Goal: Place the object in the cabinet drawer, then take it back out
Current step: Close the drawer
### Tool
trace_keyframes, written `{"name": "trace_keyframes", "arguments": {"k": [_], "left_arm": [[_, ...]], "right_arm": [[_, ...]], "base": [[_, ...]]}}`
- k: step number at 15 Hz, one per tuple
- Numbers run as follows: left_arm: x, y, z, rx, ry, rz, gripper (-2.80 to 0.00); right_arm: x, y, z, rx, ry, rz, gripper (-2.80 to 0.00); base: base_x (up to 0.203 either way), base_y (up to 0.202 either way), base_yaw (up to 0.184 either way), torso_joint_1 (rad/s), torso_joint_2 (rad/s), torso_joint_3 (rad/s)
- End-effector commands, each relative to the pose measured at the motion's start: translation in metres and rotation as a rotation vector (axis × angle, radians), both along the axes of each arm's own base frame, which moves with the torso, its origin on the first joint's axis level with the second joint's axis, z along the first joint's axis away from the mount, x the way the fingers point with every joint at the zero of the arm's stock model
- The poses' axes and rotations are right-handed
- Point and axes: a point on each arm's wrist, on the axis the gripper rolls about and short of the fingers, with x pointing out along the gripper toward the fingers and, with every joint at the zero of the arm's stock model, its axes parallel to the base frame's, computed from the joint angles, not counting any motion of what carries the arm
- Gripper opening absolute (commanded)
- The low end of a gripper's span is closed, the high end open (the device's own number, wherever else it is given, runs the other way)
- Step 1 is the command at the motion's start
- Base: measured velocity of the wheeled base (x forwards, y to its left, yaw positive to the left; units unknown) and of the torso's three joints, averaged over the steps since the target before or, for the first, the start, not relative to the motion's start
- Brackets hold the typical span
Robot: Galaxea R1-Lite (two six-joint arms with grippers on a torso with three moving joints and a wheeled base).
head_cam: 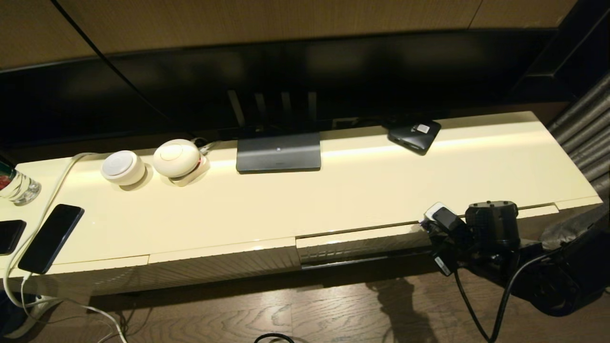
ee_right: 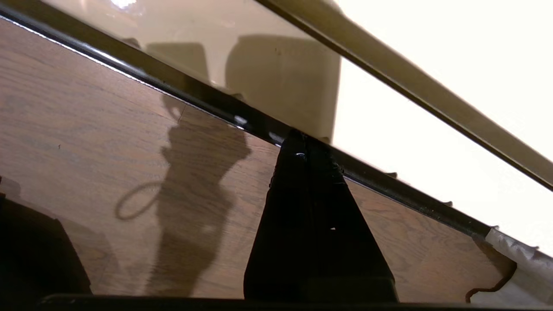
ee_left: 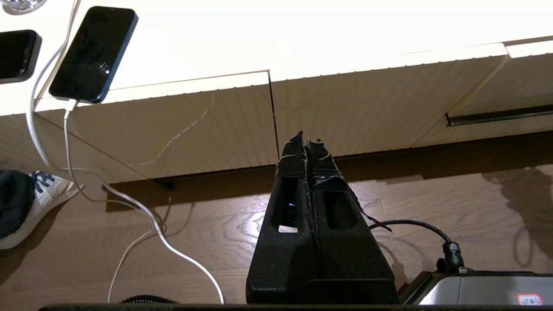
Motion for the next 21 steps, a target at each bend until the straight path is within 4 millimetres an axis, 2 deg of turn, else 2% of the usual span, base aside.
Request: {"name": "trace_keyframes", "arguments": {"k": [1, 4, 9, 13, 17, 20, 21], "left_arm": [[0.0, 0.0, -0.001, 0.0, 0.004, 0.002, -2.8], [0.0, 0.0, -0.001, 0.0, 0.004, 0.002, -2.8], [0.0, 0.0, -0.001, 0.0, 0.004, 0.002, -2.8], [0.0, 0.0, -0.001, 0.0, 0.004, 0.0, -2.8], [0.0, 0.0, -0.001, 0.0, 0.004, 0.0, -2.8], [0.0, 0.0, -0.001, 0.0, 0.004, 0.0, -2.8], [0.0, 0.0, -0.001, 0.0, 0.004, 0.0, -2.8]], "right_arm": [[0.008, -0.001, -0.002, -0.001, -0.012, -0.007, -2.8], [0.009, -0.002, 0.0, 0.001, -0.02, -0.013, -2.8], [-0.01, -0.006, 0.007, -0.006, -0.011, -0.004, -2.8], [-0.038, -0.012, 0.019, -0.024, 0.007, 0.017, -2.8], [-0.068, -0.02, 0.04, -0.033, 0.033, 0.025, -2.8], [-0.095, -0.027, 0.043, -0.061, 0.063, 0.029, -2.8], [-0.097, -0.028, 0.042, -0.067, 0.071, 0.027, -2.8]], "base": [[0.0, 0.0, 0.0, 0.0, 0.0, 0.0], [0.0, 0.0, 0.0, 0.0, 0.0, 0.0], [0.0, 0.0, 0.0, 0.0, 0.0, 0.0], [0.0, 0.0, 0.0, 0.0, 0.0, 0.0], [0.0, 0.0, 0.0, 0.0, 0.0, 0.0], [0.0, 0.0, 0.0, 0.0, 0.0, 0.0], [0.0, 0.0, 0.0, 0.0, 0.0, 0.0]]}}
